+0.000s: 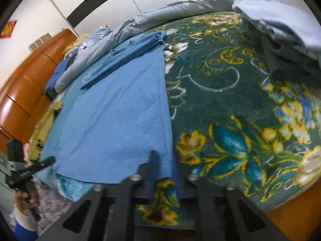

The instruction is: Fold clothes

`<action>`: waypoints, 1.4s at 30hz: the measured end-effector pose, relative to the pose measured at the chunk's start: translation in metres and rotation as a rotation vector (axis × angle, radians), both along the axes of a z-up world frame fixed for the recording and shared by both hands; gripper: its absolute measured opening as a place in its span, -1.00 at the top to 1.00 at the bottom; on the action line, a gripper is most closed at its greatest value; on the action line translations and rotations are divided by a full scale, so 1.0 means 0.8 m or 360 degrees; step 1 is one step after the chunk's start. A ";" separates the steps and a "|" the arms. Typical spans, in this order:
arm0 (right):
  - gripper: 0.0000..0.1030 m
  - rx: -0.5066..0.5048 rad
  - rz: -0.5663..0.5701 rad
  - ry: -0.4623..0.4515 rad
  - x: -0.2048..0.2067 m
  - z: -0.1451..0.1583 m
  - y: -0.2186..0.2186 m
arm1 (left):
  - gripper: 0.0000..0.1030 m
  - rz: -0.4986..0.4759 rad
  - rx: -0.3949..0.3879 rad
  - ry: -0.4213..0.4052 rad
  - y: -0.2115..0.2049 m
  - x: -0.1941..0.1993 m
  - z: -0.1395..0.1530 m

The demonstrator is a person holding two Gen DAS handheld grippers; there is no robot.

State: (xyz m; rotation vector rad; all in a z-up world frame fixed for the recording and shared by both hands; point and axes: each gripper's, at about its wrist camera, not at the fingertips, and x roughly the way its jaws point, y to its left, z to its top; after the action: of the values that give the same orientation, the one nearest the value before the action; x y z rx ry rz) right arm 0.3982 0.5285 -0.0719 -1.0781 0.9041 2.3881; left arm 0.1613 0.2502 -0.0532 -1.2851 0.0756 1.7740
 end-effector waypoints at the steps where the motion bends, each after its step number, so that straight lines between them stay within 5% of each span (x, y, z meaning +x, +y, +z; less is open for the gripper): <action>1: 0.89 -0.0009 0.0003 0.0011 0.001 0.000 0.001 | 0.12 0.0001 0.0023 -0.0048 -0.001 -0.002 -0.002; 8: 0.91 -0.0069 0.0022 0.0078 0.011 0.002 0.010 | 0.48 0.0029 0.0134 -0.0269 -0.015 -0.016 -0.020; 11: 0.91 -0.0068 0.0042 0.0069 0.010 0.000 0.010 | 0.82 0.0028 0.0124 -0.0275 -0.014 -0.015 -0.023; 18: 0.91 -0.0156 0.0035 0.0134 0.015 -0.002 0.018 | 0.93 0.0031 0.0262 -0.0371 -0.024 -0.019 -0.026; 27: 0.90 -0.0339 0.0064 0.0494 0.001 0.045 0.067 | 0.93 0.0057 0.0721 -0.0469 -0.022 -0.073 0.018; 36: 0.90 -0.0249 0.0038 0.0515 -0.131 0.107 0.151 | 0.93 0.0079 0.0767 -0.0290 0.068 -0.182 0.075; 42: 0.91 -0.0280 -0.0054 0.0412 -0.230 0.102 0.216 | 0.93 0.0159 0.0665 -0.0266 0.136 -0.254 0.069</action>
State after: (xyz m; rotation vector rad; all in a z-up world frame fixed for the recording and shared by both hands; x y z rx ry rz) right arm 0.2141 0.7013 0.0095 -0.8151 1.2298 2.4956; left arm -0.0420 0.3594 0.0024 -1.1366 -0.4384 1.6461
